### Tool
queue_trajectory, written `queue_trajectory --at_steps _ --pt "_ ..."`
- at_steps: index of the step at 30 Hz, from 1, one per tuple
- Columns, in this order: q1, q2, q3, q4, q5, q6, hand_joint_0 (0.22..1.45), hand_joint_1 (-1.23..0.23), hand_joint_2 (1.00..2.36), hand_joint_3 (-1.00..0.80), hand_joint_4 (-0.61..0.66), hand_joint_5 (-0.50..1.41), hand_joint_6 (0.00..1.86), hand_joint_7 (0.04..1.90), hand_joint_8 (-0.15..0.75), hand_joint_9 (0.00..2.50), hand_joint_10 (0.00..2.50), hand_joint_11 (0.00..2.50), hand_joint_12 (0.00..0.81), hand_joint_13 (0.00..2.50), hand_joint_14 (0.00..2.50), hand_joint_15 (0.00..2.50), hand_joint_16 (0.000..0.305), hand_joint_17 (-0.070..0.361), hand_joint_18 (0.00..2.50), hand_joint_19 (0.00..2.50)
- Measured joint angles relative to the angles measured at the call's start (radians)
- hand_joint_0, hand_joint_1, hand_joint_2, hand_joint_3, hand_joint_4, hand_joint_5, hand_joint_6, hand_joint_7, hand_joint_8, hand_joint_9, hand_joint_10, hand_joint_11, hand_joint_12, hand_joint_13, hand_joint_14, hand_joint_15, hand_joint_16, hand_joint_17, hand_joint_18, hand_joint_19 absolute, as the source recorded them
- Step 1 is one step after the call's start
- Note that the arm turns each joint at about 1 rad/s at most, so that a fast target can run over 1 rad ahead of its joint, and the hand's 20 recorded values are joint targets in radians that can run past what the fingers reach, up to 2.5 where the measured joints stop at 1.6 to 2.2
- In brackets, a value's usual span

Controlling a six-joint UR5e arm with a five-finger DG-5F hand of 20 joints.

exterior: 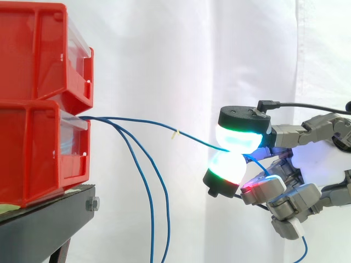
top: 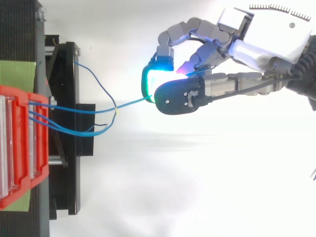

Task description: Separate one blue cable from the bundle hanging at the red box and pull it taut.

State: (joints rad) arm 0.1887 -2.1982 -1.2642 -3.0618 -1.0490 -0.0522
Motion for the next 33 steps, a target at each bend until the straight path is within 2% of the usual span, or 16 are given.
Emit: queue_trajectory --at_steps 33 --pt "0.000 0.000 0.000 0.000 0.000 0.000 0.75 -0.77 1.02 -0.32 -0.28 -0.20 0.94 1.28 0.177 0.99 0.26 1.67 0.310 0.87 1.07 1.47 0.039 0.088 0.76 1.23"
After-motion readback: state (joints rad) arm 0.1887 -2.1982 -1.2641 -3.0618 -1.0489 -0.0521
